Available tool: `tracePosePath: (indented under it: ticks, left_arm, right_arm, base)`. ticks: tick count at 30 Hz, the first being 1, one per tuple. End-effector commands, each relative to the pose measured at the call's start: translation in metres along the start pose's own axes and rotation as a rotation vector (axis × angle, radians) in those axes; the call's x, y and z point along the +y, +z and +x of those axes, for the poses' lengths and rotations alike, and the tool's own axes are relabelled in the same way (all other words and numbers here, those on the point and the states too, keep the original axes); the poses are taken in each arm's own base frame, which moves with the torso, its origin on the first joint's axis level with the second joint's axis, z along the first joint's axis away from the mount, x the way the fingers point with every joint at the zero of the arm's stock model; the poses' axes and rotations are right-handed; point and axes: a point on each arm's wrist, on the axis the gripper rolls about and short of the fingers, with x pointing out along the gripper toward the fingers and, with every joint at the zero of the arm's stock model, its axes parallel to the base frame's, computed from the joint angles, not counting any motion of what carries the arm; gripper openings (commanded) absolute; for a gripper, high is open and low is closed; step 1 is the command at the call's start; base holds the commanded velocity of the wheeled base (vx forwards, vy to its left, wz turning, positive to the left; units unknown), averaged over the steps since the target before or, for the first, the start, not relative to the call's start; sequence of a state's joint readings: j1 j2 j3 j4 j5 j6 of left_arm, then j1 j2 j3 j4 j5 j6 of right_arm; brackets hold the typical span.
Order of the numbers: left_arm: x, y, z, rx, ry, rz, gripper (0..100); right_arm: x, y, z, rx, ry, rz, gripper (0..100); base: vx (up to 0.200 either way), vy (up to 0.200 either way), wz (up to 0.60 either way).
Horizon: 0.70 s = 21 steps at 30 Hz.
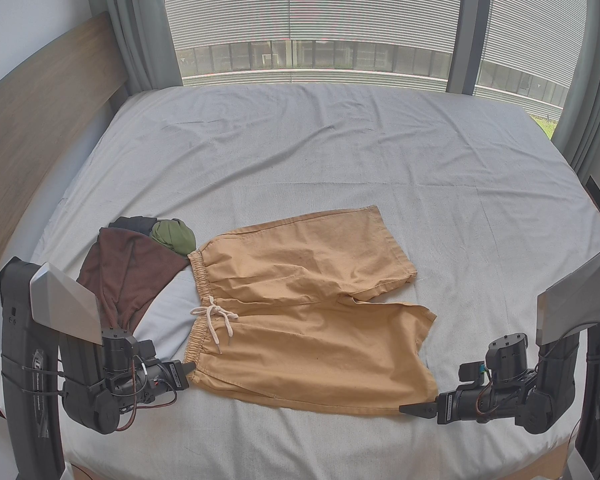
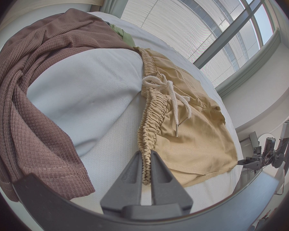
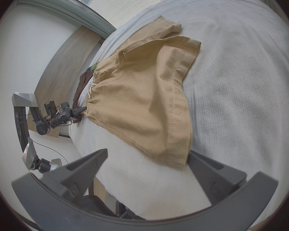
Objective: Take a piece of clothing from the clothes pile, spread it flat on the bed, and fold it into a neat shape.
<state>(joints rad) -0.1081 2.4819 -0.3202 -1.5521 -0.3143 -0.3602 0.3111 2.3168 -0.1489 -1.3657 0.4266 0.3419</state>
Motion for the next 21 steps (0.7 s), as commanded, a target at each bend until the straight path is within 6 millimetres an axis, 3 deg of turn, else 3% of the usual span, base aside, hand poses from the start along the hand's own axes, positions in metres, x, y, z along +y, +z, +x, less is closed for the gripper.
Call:
tracePosePath:
  ticks: [1,7,21]
  left_arm:
    - [0.0,-0.001,0.0,0.004,0.001,-0.001,0]
    - [0.0,-0.002,0.0,0.01,0.002,-0.002,0]
    - [0.003,-0.021,-0.025,0.123,-0.012,0.025,0]
  right_arm:
    - [-0.001,-0.001,0.0,0.003,-0.002,0.003,0]
    - [-0.003,-0.002,0.0,0.008,-0.008,0.011,0]
    - [-0.01,-0.009,-0.002,0.082,-0.053,0.06,0]
  base:
    - [0.0,0.0,0.0]
    - [0.0,0.0,0.0]
    - [0.0,0.0,0.0]
